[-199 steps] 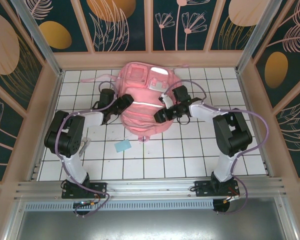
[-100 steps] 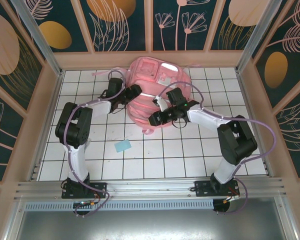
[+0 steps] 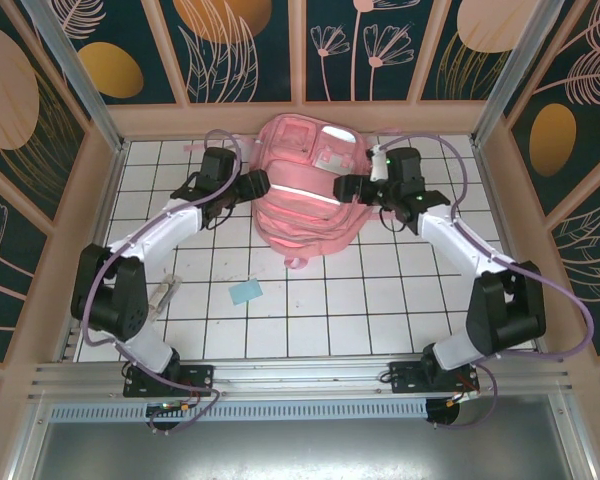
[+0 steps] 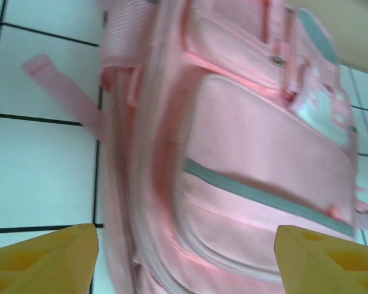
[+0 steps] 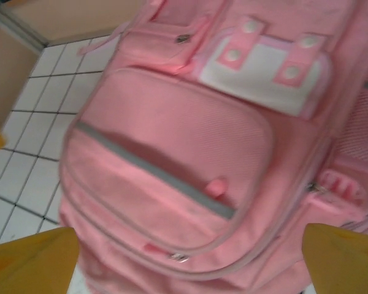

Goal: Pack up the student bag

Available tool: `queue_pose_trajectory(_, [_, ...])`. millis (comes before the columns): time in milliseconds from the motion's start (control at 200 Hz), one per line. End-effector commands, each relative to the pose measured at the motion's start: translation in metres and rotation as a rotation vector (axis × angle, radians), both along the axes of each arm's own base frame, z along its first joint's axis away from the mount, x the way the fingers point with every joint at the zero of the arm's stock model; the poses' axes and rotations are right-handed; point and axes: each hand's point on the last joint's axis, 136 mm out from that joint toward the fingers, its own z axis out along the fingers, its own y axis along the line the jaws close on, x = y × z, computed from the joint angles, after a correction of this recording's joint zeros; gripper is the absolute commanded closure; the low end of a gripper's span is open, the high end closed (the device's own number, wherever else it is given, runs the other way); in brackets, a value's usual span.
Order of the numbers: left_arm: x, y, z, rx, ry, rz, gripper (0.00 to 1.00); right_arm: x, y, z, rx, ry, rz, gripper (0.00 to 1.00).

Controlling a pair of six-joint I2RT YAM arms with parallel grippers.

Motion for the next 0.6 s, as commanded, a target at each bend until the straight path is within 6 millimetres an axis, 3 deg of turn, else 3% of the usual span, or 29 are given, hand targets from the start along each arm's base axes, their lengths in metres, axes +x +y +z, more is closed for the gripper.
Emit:
queue_pose_trajectory(0, [-0.027, -0.022, -0.014, 0.076, 0.044, -0.111, 0.25, 0.019, 0.004, -0.006, 0.177, 0.081, -0.005, 0.25])
queue_pose_trajectory(65, [-0.031, -0.038, -0.012, 0.071, 0.034, -0.158, 0.26, 0.027, 0.003, -0.022, 0.195, 0.129, -0.039, 0.40])
queue_pose_trajectory(205, [-0.036, -0.064, -0.017, 0.052, 0.032, -0.233, 0.26, 0.034, 0.010, -0.048, 0.246, 0.187, -0.068, 0.50])
queue_pose_trajectory(340, [-0.040, -0.086, -0.020, 0.055, 0.024, -0.293, 0.27, 0.034, 0.025, -0.064, 0.266, 0.217, -0.081, 0.54])
queue_pose_trajectory(380, [-0.040, -0.091, -0.034, 0.079, 0.046, -0.306, 0.27, 0.034, 0.029, -0.070, 0.264, 0.225, -0.089, 0.55])
queue_pose_trajectory(500, [-0.041, -0.102, -0.040, 0.115, 0.045, -0.340, 0.27, 0.037, 0.027, -0.092, 0.275, 0.277, -0.150, 0.59])
queue_pose_trajectory(595, [-0.042, -0.106, -0.042, 0.127, 0.040, -0.357, 0.27, 0.040, 0.027, -0.098, 0.284, 0.280, -0.178, 0.60])
